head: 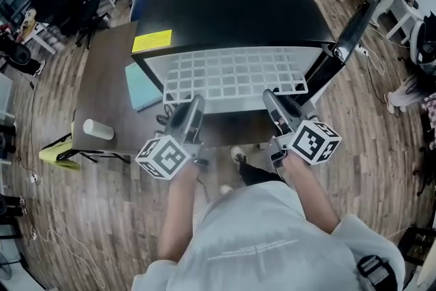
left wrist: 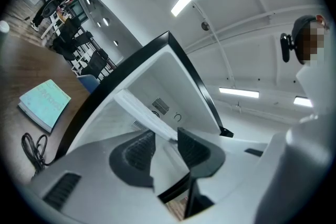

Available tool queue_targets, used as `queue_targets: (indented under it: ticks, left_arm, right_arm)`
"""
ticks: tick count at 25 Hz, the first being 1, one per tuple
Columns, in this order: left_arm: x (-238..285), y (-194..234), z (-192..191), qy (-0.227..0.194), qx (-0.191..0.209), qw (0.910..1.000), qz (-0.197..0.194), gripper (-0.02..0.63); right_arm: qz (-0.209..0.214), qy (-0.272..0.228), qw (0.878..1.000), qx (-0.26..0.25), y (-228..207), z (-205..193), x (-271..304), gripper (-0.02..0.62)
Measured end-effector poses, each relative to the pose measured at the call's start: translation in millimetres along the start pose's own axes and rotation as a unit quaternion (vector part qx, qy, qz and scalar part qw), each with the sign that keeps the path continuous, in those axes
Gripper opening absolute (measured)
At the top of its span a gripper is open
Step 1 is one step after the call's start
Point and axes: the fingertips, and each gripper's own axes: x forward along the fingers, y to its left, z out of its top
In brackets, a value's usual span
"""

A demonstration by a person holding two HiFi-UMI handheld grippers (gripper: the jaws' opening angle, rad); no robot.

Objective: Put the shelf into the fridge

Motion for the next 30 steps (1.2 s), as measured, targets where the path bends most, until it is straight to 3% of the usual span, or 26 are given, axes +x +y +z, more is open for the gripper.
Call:
queue_targets:
  ticks: [10,30]
  left_arm:
    - [14.5,3.5,5.9,-0.019,-0.013,0.9997,-0.002,0.135]
    - [29.7,17.1,5.6,-0.016,-0.021,0.9997,-0.002,0.130]
  right_arm:
    - [0.006,0.008,1.000,0.005,-4.3,3.6,7.1,0.176]
    - [-0.004,0.009,1.000,0.026,-17.3,5.6,27.0,0.176]
